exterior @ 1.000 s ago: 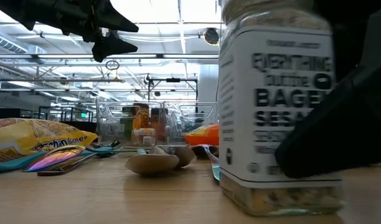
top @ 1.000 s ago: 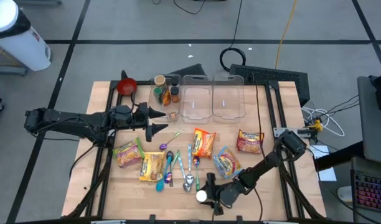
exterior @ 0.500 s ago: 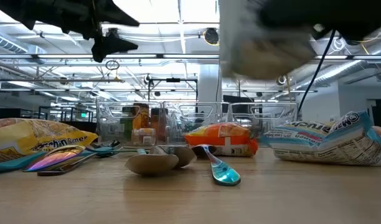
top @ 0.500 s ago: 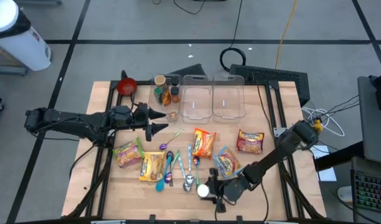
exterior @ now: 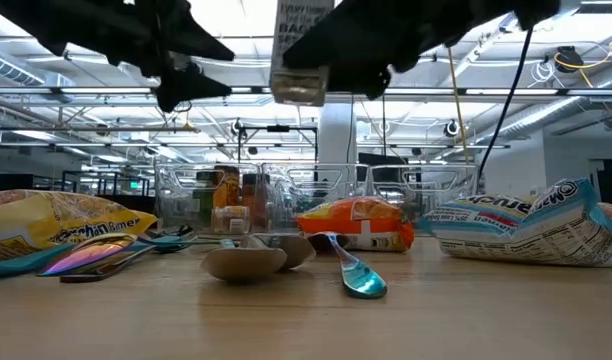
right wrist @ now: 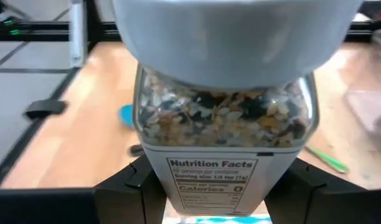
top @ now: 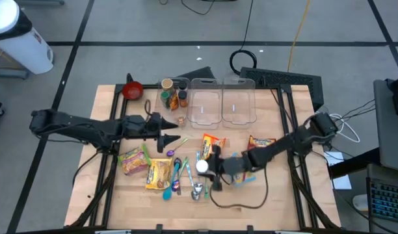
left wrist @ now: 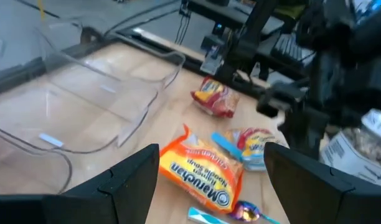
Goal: Pick & Place Food Item
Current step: Put the white seasoning bottle into the left transparent bin
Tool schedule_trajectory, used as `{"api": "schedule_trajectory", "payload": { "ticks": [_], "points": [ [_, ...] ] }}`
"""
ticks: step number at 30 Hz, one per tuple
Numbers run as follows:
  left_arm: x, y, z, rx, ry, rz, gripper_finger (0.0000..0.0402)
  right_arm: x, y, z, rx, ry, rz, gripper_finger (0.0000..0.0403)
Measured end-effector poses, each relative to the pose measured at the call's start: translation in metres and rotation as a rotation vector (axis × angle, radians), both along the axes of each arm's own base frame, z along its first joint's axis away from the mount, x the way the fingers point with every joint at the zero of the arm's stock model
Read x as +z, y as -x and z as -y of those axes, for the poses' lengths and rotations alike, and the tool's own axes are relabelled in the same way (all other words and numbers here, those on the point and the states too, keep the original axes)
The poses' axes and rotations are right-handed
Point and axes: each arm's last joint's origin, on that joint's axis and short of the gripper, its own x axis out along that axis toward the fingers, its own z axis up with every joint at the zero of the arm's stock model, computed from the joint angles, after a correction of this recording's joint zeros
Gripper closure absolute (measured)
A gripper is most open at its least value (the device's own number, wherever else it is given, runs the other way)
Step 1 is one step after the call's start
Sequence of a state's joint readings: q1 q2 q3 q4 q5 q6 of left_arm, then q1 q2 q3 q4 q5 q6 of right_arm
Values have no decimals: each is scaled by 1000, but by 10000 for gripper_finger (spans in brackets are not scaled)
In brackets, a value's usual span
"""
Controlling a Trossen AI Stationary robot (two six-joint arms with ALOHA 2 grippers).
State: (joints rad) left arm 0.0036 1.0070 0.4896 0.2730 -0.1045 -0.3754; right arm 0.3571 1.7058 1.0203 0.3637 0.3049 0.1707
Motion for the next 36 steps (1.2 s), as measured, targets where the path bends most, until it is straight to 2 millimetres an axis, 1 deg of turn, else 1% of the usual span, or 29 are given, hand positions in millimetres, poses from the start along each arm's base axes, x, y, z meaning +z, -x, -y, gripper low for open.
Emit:
{"api": "schedule_trajectory", "payload": {
  "ticks": [3,5,10,15,21,23,25,28,31,36],
  "points": [
    [-6,-9,0,-1,1,2,105,0,-5,15,-43,-12,-3,212],
    [-9,-15,1,-27,7,23,105,-1,-5,19,-50,-29,-19,212],
    [-10,-27,9,-187,59,46,105,-7,-1,15,-40,-29,-86,212],
    [-11,-39,30,-255,22,-63,105,-14,-4,18,-54,-18,-110,212],
    [10,-57,59,-357,-89,-67,105,-31,-10,26,-51,-22,-166,212],
    [12,-61,67,-383,-124,-71,105,-34,-13,28,-49,-32,-158,212],
    [12,-64,73,-378,-149,-75,105,-35,-14,29,-53,-35,-157,212],
    [13,-71,78,-351,-166,-94,105,-37,-14,30,-52,-34,-165,212],
    [11,-78,79,-326,-178,-106,105,-35,-14,30,-53,-36,-154,212],
    [3,-89,76,-280,-206,-175,105,-35,-15,30,-49,-30,-147,210]
  ]
}}
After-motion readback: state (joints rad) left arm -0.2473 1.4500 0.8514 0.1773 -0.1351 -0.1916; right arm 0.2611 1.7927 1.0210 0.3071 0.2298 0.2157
